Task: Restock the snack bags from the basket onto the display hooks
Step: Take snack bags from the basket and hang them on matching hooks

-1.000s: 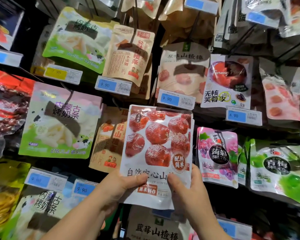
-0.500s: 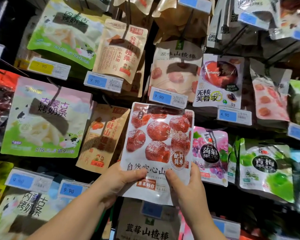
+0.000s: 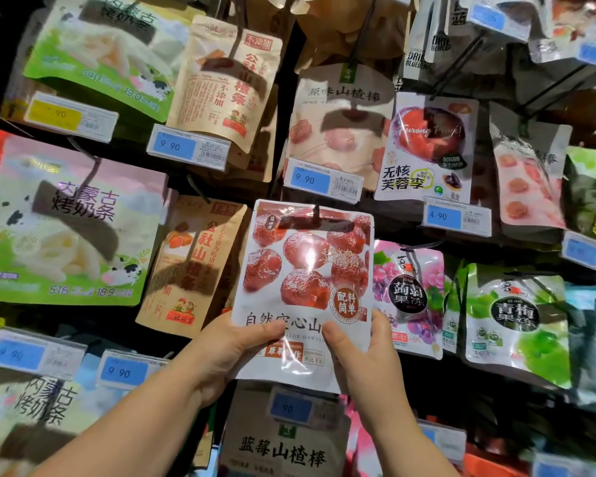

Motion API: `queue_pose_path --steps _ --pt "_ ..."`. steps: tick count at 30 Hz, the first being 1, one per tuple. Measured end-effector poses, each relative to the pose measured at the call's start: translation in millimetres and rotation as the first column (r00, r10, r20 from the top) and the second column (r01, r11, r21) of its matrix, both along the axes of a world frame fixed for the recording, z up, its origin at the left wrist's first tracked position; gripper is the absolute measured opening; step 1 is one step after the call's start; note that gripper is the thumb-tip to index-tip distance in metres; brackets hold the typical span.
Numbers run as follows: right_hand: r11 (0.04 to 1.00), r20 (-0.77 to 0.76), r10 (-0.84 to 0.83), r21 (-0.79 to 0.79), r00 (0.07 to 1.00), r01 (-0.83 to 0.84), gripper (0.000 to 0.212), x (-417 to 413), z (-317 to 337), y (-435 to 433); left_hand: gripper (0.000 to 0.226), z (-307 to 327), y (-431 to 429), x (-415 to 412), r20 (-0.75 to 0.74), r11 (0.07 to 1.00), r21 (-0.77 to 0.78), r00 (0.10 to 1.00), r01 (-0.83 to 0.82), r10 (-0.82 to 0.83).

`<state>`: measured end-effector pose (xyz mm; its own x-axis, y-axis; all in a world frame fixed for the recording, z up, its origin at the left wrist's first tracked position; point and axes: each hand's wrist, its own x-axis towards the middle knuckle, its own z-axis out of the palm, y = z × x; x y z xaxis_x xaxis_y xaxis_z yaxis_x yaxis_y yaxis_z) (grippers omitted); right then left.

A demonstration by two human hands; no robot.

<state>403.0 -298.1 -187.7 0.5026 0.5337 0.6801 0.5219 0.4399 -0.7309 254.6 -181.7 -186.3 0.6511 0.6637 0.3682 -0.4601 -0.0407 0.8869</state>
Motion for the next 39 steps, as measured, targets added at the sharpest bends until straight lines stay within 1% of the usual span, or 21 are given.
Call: queue_pose_path --steps 1,2,3,4,5,7,8,9,12,15,19,25,29,33,34,36,38,39 --pt "1.000 -0.002 0.002 -0.007 1.000 -0.002 0.040 0.2 1.1 1.6 0.034 0.2 1.2 1.8 0.006 1.000 -0.011 1.000 -0.024 0.024" --pt "1.000 0.010 -0.003 -0.011 1.000 0.003 0.050 0.4 2.7 3.3 0.034 0.9 2.6 3.6 0.015 0.998 -0.018 0.998 -0.058 0.058" --pt "1.000 0.034 -0.015 -0.008 0.999 0.015 0.065 1.7 3.5 5.5 0.034 2.0 3.9 5.8 0.021 0.994 -0.019 0.994 -0.104 0.105" --pt "1.000 0.059 -0.028 -0.007 0.998 0.028 0.076 2.8 4.1 7.1 0.037 2.0 6.8 8.2 0.018 0.986 -0.007 0.985 -0.169 0.169" --pt "0.999 0.080 -0.039 -0.007 0.996 0.040 0.083 4.7 4.5 9.3 0.043 1.9 10.6 10.7 0.004 0.966 0.023 0.966 -0.258 0.258" --pt "0.997 0.148 -0.065 -0.025 0.987 0.069 0.084 9.2 4.5 15.0 0.060 1.7 16.8 14.7 -0.030 0.879 0.122 0.884 -0.460 0.467" --pt "0.996 0.180 -0.073 -0.044 0.981 0.082 0.082 10.8 4.4 17.7 0.068 1.3 19.4 17.0 -0.034 0.834 0.173 0.843 -0.525 0.537" --pt "0.993 0.204 -0.082 -0.066 0.976 0.097 0.079 13.7 3.7 21.2 0.076 1.6 19.4 18.7 -0.022 0.803 0.220 0.821 -0.553 0.571" --pt "0.984 0.263 -0.099 -0.118 0.960 0.134 0.067 20.3 1.0 28.3 0.086 1.2 20.0 25.6 0.013 0.749 0.356 0.804 -0.559 0.595" --pt "0.974 0.265 -0.127 -0.148 0.956 0.171 0.066 28.6 -2.4 34.0 0.093 -1.8 27.7 33.6 -0.066 0.695 0.482 0.769 -0.533 0.635" --pt "0.957 0.285 -0.166 -0.184 0.944 0.224 0.070 37.3 -3.3 40.5 0.098 -3.8 32.4 40.9 -0.125 0.695 0.529 0.765 -0.487 0.632" --pt "0.926 0.331 -0.188 -0.255 0.925 0.279 0.075 44.3 -2.2 51.5 0.096 -1.3 40.1 49.7 -0.160 0.691 0.542 0.748 -0.478 0.644" --pt "0.900 0.345 -0.203 -0.303 0.916 0.313 0.079 49.6 0.1 60.2 0.097 1.0 50.1 57.3 -0.237 0.709 0.534 0.723 -0.461 0.649" --pt "0.860 0.363 -0.197 -0.382 0.911 0.338 0.081 52.5 -1.3 70.1 0.098 2.1 58.7 63.4 -0.266 0.731 0.504 0.723 -0.460 0.638" --pt "0.854 0.358 -0.194 -0.396 0.913 0.337 0.082 52.3 -2.3 71.9 0.098 1.8 60.1 64.4 -0.263 0.729 0.499 0.720 -0.469 0.643" --pt "0.841 0.348 -0.191 -0.424 0.918 0.336 0.081 51.2 -4.5 73.6 0.098 0.1 61.2 64.6 -0.263 0.694 0.515 0.679 -0.503 0.686" --pt "0.822 0.362 -0.197 -0.446 0.911 0.354 0.081 49.8 -5.9 71.3 0.095 -3.0 59.9 62.6 -0.266 0.661 0.527 0.636 -0.533 0.725" --pt "0.816 0.372 -0.200 -0.450 0.907 0.364 0.080 49.1 -6.8 68.7 0.091 -4.8 58.5 61.1 -0.261 0.655 0.521 0.629 -0.547 0.733"
